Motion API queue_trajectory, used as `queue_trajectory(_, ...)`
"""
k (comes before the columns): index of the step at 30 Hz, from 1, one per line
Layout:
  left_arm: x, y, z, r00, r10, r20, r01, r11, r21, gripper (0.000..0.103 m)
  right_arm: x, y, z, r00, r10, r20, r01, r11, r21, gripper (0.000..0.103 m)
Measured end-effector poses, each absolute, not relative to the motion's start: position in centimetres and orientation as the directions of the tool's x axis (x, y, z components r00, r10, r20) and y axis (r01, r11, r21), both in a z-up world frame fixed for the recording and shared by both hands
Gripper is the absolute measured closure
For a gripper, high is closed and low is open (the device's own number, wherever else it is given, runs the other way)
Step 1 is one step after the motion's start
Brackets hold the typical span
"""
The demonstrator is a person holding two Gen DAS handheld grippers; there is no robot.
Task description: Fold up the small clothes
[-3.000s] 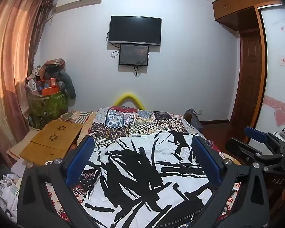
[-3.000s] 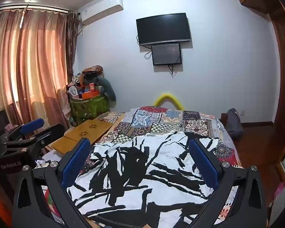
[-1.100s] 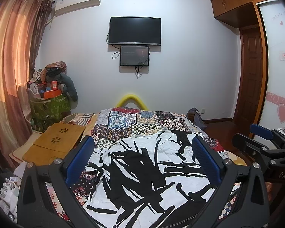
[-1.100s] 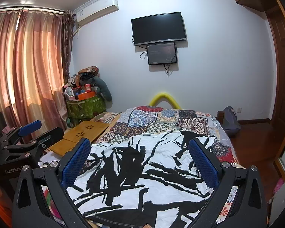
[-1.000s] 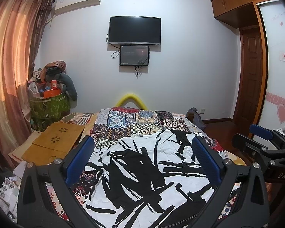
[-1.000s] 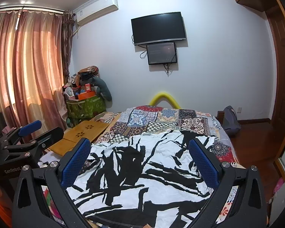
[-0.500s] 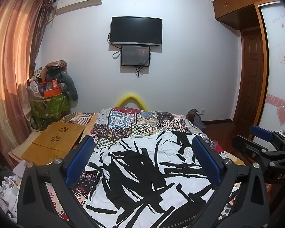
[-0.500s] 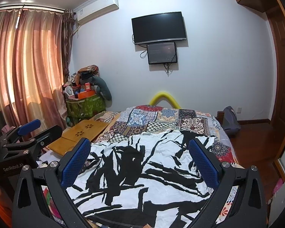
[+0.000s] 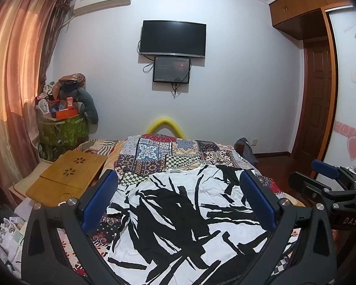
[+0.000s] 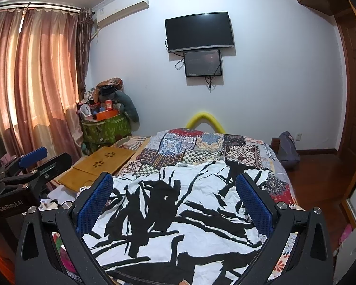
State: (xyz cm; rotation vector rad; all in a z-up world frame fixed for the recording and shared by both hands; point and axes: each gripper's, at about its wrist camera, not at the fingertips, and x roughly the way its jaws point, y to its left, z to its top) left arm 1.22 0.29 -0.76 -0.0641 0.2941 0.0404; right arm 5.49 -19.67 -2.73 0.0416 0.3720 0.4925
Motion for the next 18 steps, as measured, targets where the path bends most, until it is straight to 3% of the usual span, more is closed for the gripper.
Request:
queue_trajectory(12, 7.7, 7.6, -3.6, 0.906, 0.147, -0.396, -0.198, 0.976, -0.089, 0.0, 11.9, -14.9, -4.3, 0.799, 0.462, -0.386, -0.481, 0.875, 0.052, 0.0)
queue_trajectory(18, 12.8, 13.5, -6.5, 0.831, 0.283, -0.478, -0.318, 0.948, 0.007, 0.0, 16.5, -10.9, -5.0, 0.784, 0.476, -0.399, -0.523, 0.852, -0.01, 0.001)
